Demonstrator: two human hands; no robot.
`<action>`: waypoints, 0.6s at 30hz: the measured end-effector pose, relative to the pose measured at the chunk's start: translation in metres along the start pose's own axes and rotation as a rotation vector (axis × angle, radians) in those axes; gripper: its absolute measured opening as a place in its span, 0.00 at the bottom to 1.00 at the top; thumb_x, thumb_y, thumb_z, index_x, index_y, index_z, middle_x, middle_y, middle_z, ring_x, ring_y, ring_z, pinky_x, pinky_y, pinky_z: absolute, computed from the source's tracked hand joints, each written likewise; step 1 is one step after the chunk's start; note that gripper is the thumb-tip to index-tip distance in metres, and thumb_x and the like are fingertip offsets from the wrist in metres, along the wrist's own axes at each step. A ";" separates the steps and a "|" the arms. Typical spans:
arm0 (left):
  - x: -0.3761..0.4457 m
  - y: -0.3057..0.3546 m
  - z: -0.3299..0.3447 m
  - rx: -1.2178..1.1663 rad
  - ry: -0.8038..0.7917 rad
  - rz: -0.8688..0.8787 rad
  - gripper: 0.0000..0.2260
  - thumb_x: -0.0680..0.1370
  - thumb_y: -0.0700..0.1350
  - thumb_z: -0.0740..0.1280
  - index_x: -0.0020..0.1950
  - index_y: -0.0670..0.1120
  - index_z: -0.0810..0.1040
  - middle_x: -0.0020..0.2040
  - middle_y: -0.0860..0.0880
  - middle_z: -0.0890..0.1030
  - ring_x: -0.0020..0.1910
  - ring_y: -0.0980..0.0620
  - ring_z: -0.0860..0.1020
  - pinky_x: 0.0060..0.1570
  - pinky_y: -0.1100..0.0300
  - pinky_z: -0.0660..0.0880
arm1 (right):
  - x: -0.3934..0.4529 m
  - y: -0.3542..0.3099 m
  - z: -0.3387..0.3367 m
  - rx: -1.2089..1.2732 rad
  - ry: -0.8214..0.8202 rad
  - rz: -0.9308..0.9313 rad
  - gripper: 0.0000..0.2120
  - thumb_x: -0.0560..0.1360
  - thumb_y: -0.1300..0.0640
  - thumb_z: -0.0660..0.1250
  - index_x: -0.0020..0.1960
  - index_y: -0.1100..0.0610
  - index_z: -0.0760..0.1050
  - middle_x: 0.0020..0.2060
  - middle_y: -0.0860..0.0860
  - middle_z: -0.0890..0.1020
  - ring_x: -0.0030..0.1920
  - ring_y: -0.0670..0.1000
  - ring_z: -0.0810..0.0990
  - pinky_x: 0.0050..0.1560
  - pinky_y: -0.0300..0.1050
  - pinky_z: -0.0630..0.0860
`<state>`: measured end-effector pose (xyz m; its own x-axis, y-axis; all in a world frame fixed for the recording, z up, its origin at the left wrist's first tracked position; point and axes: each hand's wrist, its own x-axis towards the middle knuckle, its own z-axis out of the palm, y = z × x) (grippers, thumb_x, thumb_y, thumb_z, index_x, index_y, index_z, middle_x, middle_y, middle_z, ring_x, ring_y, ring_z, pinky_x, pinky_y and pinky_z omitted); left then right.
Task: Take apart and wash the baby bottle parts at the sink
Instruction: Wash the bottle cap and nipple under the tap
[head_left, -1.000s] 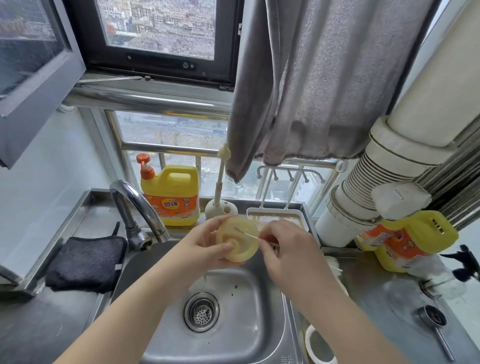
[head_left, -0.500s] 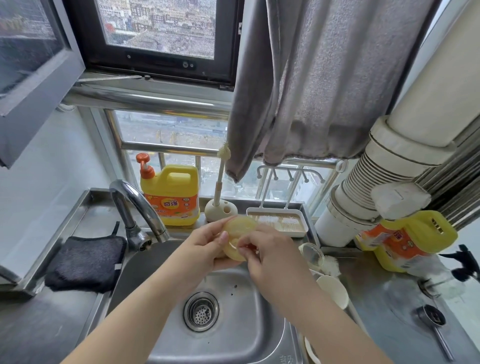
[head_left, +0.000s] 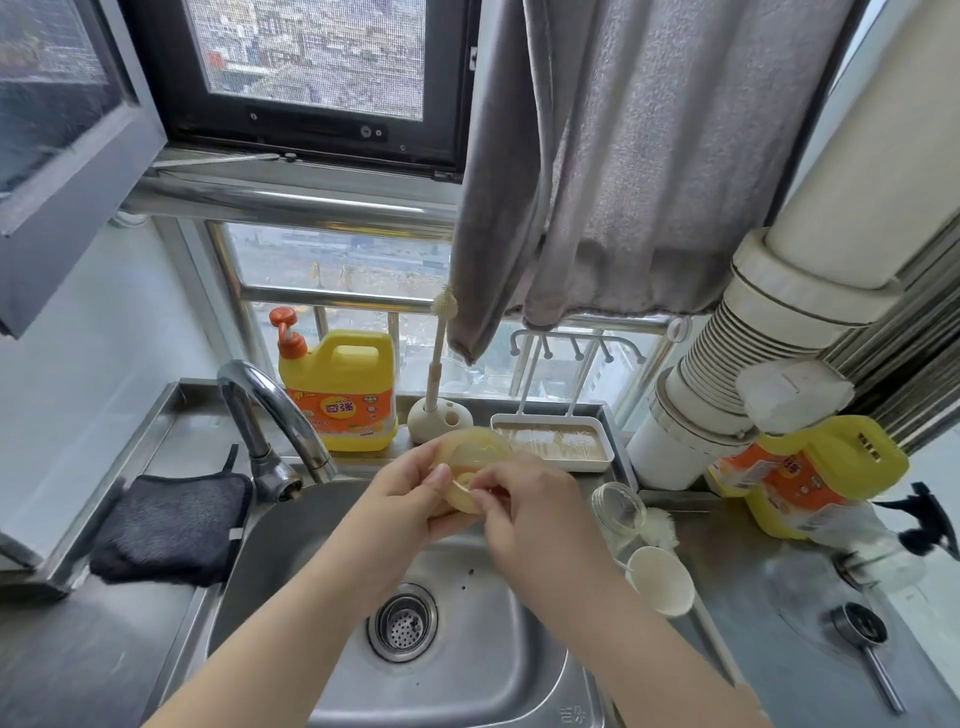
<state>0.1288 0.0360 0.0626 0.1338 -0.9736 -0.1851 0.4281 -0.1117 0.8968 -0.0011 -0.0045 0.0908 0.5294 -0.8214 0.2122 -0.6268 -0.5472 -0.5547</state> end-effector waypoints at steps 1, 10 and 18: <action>0.000 0.000 0.001 -0.010 0.002 0.004 0.14 0.82 0.37 0.53 0.63 0.42 0.75 0.53 0.40 0.83 0.51 0.47 0.82 0.52 0.55 0.80 | -0.003 -0.003 0.001 -0.005 -0.015 -0.016 0.11 0.73 0.54 0.60 0.47 0.54 0.80 0.46 0.48 0.80 0.48 0.50 0.76 0.48 0.44 0.71; -0.002 -0.003 0.005 -0.092 0.060 -0.033 0.13 0.83 0.37 0.53 0.60 0.39 0.76 0.50 0.40 0.84 0.48 0.48 0.83 0.47 0.57 0.81 | -0.002 0.003 -0.015 0.027 0.072 0.110 0.06 0.76 0.59 0.65 0.49 0.56 0.81 0.45 0.50 0.81 0.47 0.49 0.77 0.44 0.36 0.67; -0.006 -0.005 0.010 -0.034 -0.020 0.025 0.14 0.82 0.38 0.54 0.62 0.41 0.76 0.52 0.40 0.83 0.52 0.47 0.82 0.50 0.58 0.79 | -0.007 -0.008 -0.006 0.012 0.008 0.054 0.10 0.76 0.57 0.63 0.52 0.52 0.82 0.48 0.46 0.82 0.48 0.48 0.78 0.48 0.41 0.71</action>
<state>0.1169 0.0402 0.0627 0.1269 -0.9799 -0.1538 0.4548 -0.0803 0.8870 -0.0030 0.0049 0.0985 0.4904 -0.8511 0.1875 -0.6475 -0.4999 -0.5753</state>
